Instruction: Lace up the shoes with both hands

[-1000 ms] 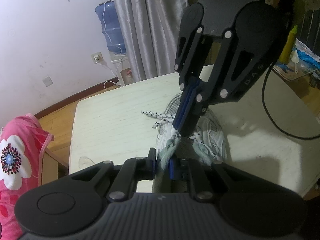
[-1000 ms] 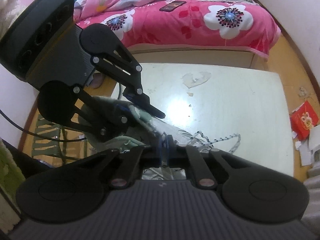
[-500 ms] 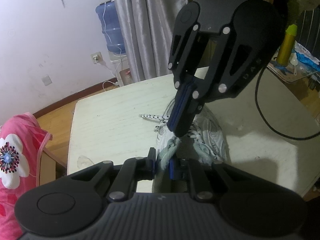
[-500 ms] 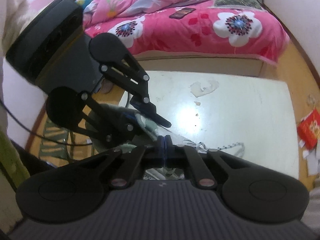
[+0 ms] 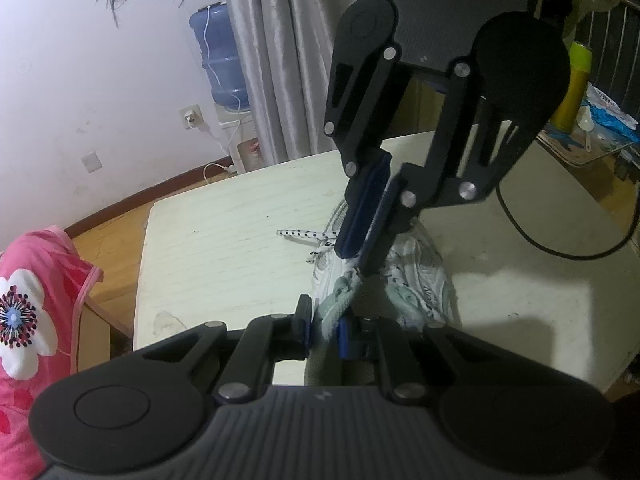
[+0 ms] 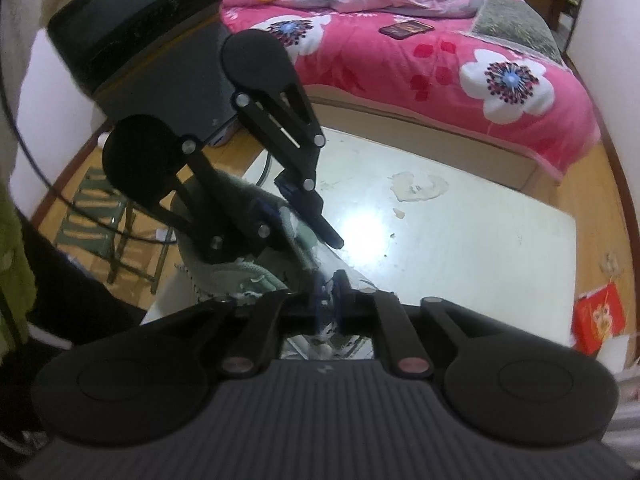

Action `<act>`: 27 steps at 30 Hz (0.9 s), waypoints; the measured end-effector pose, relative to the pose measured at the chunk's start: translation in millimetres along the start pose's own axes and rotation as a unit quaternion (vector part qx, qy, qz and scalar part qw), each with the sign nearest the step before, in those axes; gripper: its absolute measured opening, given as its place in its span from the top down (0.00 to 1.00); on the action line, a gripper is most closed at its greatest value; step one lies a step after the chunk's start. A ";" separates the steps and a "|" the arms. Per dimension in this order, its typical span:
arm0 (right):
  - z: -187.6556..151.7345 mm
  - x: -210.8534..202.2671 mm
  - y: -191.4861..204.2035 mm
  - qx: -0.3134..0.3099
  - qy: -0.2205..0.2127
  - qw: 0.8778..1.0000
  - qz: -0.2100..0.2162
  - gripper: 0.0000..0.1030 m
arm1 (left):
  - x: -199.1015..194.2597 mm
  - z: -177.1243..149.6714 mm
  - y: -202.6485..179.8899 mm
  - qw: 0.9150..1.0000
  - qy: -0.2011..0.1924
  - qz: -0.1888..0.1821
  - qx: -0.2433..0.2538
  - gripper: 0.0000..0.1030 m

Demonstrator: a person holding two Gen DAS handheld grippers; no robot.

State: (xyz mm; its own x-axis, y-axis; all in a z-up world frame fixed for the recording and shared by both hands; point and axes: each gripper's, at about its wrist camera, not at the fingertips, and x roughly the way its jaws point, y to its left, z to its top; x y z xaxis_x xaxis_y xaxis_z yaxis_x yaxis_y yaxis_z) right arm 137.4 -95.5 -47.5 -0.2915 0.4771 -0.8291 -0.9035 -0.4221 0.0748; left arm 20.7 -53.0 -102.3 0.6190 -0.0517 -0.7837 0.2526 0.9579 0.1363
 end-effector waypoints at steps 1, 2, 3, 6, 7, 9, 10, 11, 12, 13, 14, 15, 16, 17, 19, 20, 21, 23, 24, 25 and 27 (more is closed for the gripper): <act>0.4 0.4 1.6 -0.007 0.002 1.000 -0.001 0.90 | 0.1 0.1 0.0 1.000 0.000 0.000 0.000 0.87; 0.8 1.2 3.0 -0.013 0.003 1.000 -0.002 0.90 | 0.2 0.3 0.1 1.000 0.000 0.000 -0.001 0.87; 1.3 1.9 4.3 -0.019 0.004 1.000 -0.002 0.89 | 0.3 0.2 -0.5 1.000 0.000 0.001 0.000 0.87; 2.6 2.7 4.8 -0.024 0.004 1.000 -0.002 0.89 | 0.5 0.1 -1.7 1.000 -0.001 0.001 0.004 0.87; 3.0 1.6 4.1 -0.025 0.003 1.000 -0.001 0.89 | 0.6 0.3 -1.7 1.000 -0.001 0.001 0.005 0.87; 4.5 0.2 2.8 -0.026 0.002 1.000 0.001 0.89 | 0.7 0.0 -1.7 1.000 -0.001 0.001 0.005 0.87; 5.5 -0.1 2.1 -0.027 0.002 1.000 0.002 0.89 | 1.0 -0.1 -2.3 1.000 -0.001 0.002 0.005 0.87; 6.0 -0.3 1.9 -0.029 0.002 1.000 0.002 0.89 | 0.5 -1.3 -0.6 1.000 -0.002 0.001 0.005 0.87; 6.3 0.1 2.3 -0.032 0.004 0.999 0.001 0.89 | 0.0 -2.6 1.3 1.000 -0.002 0.000 0.005 0.87; 6.0 0.4 3.0 -0.036 0.005 0.999 0.001 0.89 | 0.0 -2.8 1.2 1.000 -0.002 0.001 0.005 0.87; 5.9 1.2 3.2 -0.037 0.006 0.999 0.001 0.89 | 0.0 -2.8 1.2 1.000 -0.002 0.001 0.005 0.87; 5.8 2.1 3.4 -0.039 0.006 0.999 0.001 0.89 | 0.1 -2.7 1.3 1.000 -0.002 0.001 0.004 0.87; 5.7 2.8 3.5 -0.040 0.007 0.999 0.001 0.89 | 0.2 -2.7 1.4 1.000 -0.002 0.001 0.004 0.87; 5.7 2.8 2.6 -0.037 0.005 0.999 0.003 0.89 | 0.3 -2.5 1.8 1.000 -0.002 0.000 0.003 0.87; 5.8 2.2 0.3 -0.029 0.004 1.000 0.007 0.89 | 0.8 -2.0 0.2 1.000 -0.002 0.001 0.005 0.87; 5.5 1.7 -1.8 -0.020 0.002 1.000 0.010 0.89 | 0.8 -1.8 -0.1 1.000 -0.002 0.001 0.005 0.87; 5.2 1.2 -4.0 -0.012 0.001 1.000 0.013 0.89 | 0.7 -1.7 -0.3 1.000 -0.002 0.001 0.005 0.87; 4.6 0.8 -6.5 -0.001 -0.002 1.000 0.016 0.89 | 0.6 -1.4 -0.4 1.000 -0.001 0.000 0.001 0.87; 4.3 1.0 -7.0 0.000 -0.002 1.000 0.016 0.89 | 0.5 -1.2 -0.4 1.000 -0.002 0.000 -0.001 0.87; 4.0 1.2 -7.3 0.002 -0.003 1.000 0.017 0.90 | 0.4 -1.0 -0.9 1.000 -0.002 0.000 0.000 0.87; 3.7 2.6 -3.6 -0.012 -0.003 1.000 0.014 0.90 | 0.2 -0.7 -1.7 1.000 -0.001 0.001 0.001 0.86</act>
State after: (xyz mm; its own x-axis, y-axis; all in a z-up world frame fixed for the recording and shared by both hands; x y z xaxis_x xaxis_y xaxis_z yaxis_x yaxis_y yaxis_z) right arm 138.8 -89.9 -47.9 -0.3188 0.4694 -0.8234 -0.8873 -0.4533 0.0851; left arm 20.0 -54.4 -103.2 0.6215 -0.0513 -0.7817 0.2530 0.9576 0.1382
